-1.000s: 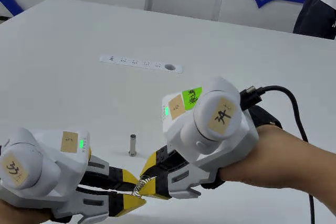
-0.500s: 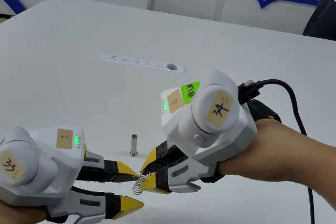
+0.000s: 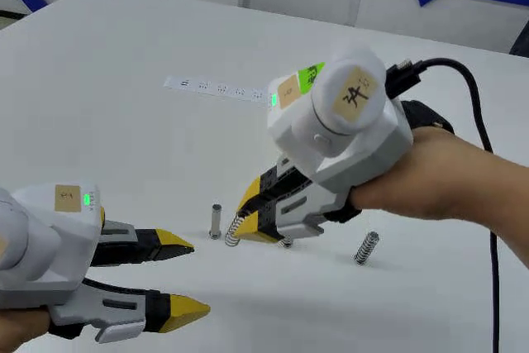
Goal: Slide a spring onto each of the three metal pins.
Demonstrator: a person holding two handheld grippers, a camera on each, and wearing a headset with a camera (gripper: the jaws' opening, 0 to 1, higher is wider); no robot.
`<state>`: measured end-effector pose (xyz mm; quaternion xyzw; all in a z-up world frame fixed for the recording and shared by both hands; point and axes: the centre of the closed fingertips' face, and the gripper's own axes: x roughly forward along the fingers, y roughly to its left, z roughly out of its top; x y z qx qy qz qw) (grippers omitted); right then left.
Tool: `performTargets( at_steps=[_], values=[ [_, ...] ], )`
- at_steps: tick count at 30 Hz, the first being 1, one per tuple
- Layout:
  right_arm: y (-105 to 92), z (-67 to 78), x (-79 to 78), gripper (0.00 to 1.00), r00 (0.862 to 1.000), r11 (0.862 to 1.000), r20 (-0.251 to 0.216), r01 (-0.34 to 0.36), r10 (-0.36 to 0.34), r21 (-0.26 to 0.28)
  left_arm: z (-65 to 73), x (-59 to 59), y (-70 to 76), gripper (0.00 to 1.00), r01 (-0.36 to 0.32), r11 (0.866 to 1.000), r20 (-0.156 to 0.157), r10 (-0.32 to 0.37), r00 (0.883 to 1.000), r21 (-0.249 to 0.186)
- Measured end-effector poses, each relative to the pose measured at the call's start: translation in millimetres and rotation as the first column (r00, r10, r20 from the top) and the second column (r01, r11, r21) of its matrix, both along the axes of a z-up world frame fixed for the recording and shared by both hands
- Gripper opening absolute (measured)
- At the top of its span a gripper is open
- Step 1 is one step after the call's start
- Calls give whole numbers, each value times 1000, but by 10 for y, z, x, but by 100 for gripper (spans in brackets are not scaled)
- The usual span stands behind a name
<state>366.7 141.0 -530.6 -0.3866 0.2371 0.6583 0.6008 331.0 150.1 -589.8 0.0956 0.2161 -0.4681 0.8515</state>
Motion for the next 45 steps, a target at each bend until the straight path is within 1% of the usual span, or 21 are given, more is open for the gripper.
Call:
performTargets(
  at_steps=[4, 7, 9, 12, 14, 17, 21, 24, 30, 36, 40, 45],
  values=[
    [52, 42, 143, 12, 1000, 1000, 15, 9, -9, 0, -1, 24, 43, 51, -27, 1000, -6, 27, 1000, -7],
    [103, 39, 244, 12, 1000, 1000, 23, 17, -17, -2, -14, 40, 68, 56, -41, 999, -12, 41, 999, -8],
    [137, 28, 294, 12, 1000, 1000, 20, 21, -21, -2, -22, 45, 75, 58, -47, 999, -14, 47, 999, -9],
    [186, -36, 386, 12, 1000, 1000, 18, 25, -25, -15, -36, 44, 78, 60, -52, 999, -19, 52, 998, -11],
    [199, -77, 412, 12, 1000, 999, 10, 30, -30, -23, -43, 46, 83, 61, -56, 998, -21, 55, 998, -14],
    [230, -126, 465, 12, 999, 999, 16, 29, -28, -38, -45, 53, 101, 62, -62, 998, -21, 61, 998, -18],
    [281, -222, 551, 12, 999, 998, 1, 36, -36, -49, -39, 72, 124, 63, -75, 997, -22, 74, 997, -30],
    [302, -292, 559, 12, 999, 997, -9, 40, -40, -62, -50, 81, 132, 64, -80, 996, -25, 79, 997, -35],
    [313, -381, 571, 12, 999, 996, -22, 40, -42, -82, -88, 87, 139, 66, -83, 996, -36, 81, 996, -42],
    [331, -417, 577, 12, 998, 995, -29, 44, -46, -91, -112, 100, 161, 65, -88, 995, -43, 86, 995, -48],
    [321, -476, 588, 12, 998, 993, -31, 45, -49, -109, -125, 103, 170, 65, -89, 995, -48, 86, 995, -51],
    [333, -508, 596, 12, 998, 992, -40, 48, -53, -114, -149, 106, 186, 64, -91, 994, -53, 89, 995, -53]
  ],
)
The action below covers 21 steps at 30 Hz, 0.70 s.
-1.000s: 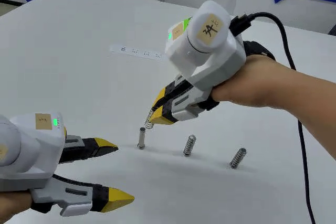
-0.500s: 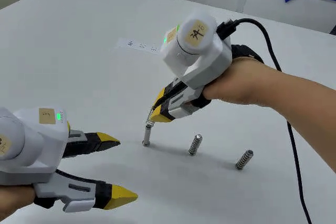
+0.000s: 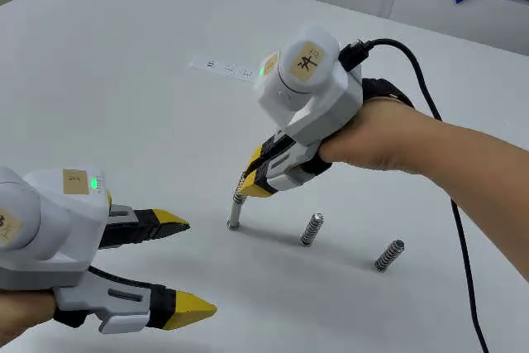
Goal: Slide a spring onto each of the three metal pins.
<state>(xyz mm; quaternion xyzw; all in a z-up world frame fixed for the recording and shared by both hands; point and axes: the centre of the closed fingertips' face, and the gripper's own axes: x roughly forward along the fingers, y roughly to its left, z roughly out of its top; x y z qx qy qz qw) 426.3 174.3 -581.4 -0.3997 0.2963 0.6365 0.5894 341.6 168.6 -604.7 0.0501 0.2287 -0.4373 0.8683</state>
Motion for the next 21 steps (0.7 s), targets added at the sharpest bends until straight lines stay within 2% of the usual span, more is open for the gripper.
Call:
performTargets(
  at_steps=[8, 14, 21],
  values=[
    [24, -140, -1, 12, 1000, 1000, -12, -1, 1, -29, -16, -2, 5, 64, 1, 1000, -5, -1, 1000, 0],
    [15, -316, 16, 12, 1000, 998, -22, 8, -10, -57, -27, -1, -2, 63, 4, 1000, -9, -4, 1000, 3],
    [27, -410, 19, 12, 999, 998, -34, 16, -18, -68, -54, -12, 1, 63, 2, 1000, -17, -2, 1000, 6]
  ],
)
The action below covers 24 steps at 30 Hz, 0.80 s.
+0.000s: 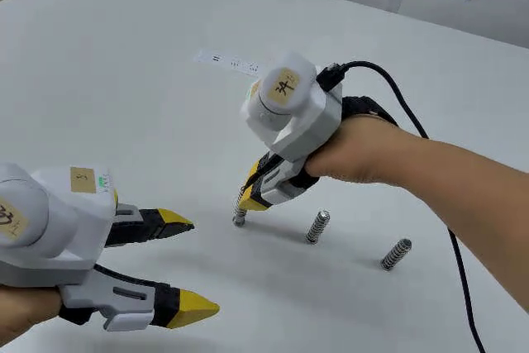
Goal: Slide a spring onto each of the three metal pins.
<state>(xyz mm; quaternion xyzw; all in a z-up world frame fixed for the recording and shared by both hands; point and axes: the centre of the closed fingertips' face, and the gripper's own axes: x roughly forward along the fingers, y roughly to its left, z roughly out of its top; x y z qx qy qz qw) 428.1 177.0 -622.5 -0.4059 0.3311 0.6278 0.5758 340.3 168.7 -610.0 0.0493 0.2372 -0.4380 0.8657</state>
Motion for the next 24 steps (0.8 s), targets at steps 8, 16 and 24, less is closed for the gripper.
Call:
performTargets(
  at_steps=[8, 16, 24],
  values=[
    [20, -100, -47, 12, 1000, 1000, -19, 0, 0, -7, -17, 4, 19, 62, -5, 1000, -6, 5, 1000, 3],
    [46, -124, -61, 12, 1000, 1000, -15, -3, 3, -3, -16, 21, 23, 63, -6, 1000, -6, 6, 1000, 7],
    [50, -120, -40, 17, 1000, 1000, -14, -2, 2, 6, 5, 29, 31, 63, -9, 1000, 0, 9, 1000, 9]
  ],
)
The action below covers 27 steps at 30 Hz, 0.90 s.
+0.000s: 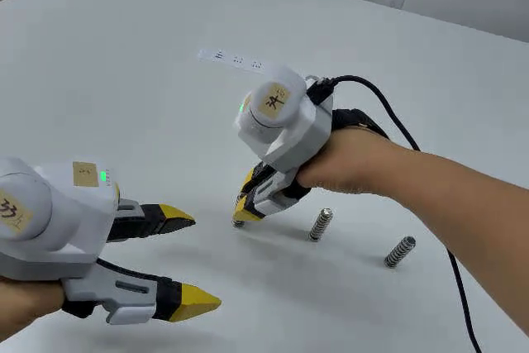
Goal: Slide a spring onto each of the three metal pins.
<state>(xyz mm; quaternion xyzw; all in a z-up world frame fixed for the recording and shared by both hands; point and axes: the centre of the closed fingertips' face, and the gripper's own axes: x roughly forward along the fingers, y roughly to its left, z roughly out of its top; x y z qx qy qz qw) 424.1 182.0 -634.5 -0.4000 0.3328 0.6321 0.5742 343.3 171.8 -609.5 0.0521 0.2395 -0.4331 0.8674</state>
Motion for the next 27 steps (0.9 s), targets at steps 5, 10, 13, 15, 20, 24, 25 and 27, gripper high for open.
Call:
performTargets(
  at_steps=[5, 10, 13, 15, 20, 24, 25, 27],
  values=[
    [-38, 51, 36, 18, 1000, 1000, -4, 20, -20, 19, 21, 7, 14, 63, -1, 1000, 4, 1, 1000, 4],
    [-122, 129, 54, 20, 999, 998, -3, 49, -49, 45, 46, 30, 23, 63, -5, 1000, 7, 5, 1000, 5],
    [-184, 200, 39, 21, 998, 996, -1, 61, -61, 67, 60, 37, 13, 64, -2, 1000, 9, 2, 1000, 8],
    [-223, 246, 28, 21, 998, 994, 2, 70, -70, 81, 68, 43, 1, 64, 0, 1000, 11, 0, 1000, 11],
    [-322, 316, -14, 22, 996, 990, 9, 91, -93, 109, 96, 52, -26, 65, 2, 1000, 16, -3, 1000, 11],
    [-409, 373, -77, 22, 993, 984, 9, 114, -117, 139, 115, 48, -31, 66, 2, 1000, 20, -3, 1000, 13],
    [-428, 383, -89, 22, 992, 982, 8, 120, -122, 146, 117, 46, -30, 66, 2, 1000, 20, -2, 1000, 14],
    [-468, 402, -121, 22, 991, 979, 2, 131, -133, 159, 123, 42, -28, 66, 1, 1000, 21, -1, 1000, 14]
  ],
)
